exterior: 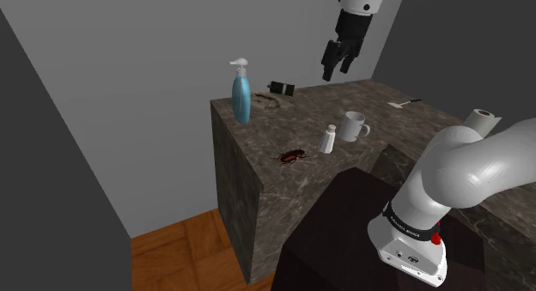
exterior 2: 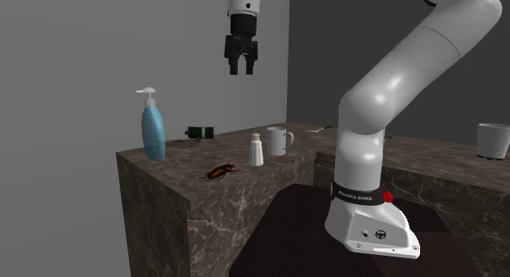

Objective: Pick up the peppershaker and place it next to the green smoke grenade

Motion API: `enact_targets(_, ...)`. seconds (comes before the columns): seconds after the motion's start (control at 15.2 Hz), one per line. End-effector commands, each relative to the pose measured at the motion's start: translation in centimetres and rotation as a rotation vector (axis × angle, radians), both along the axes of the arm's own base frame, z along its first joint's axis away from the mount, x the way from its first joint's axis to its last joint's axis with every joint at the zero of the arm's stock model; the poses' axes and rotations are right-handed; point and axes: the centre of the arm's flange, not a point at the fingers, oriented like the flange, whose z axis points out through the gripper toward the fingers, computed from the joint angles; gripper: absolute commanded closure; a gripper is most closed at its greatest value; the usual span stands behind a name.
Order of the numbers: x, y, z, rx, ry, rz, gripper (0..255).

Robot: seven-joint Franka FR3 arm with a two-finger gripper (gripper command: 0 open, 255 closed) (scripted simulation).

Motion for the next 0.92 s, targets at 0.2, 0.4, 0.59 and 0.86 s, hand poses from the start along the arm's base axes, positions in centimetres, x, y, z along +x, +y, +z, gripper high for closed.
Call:
enact_targets(0.2, -0.6, -2.1, -3.5, 0.024, -0.004, 0.025, 0)
enact_targets(0.4, -1.2, -4.2, -7.0, 0.049, -0.007, 0.049, 0)
enact_targets(0.59, -1.7, -6.2, -10.7, 0.073, -0.011, 0.074, 0)
enact_targets(0.86, -2.3, -8.8, -15.5, 0.106, -0.016, 0.106, 0)
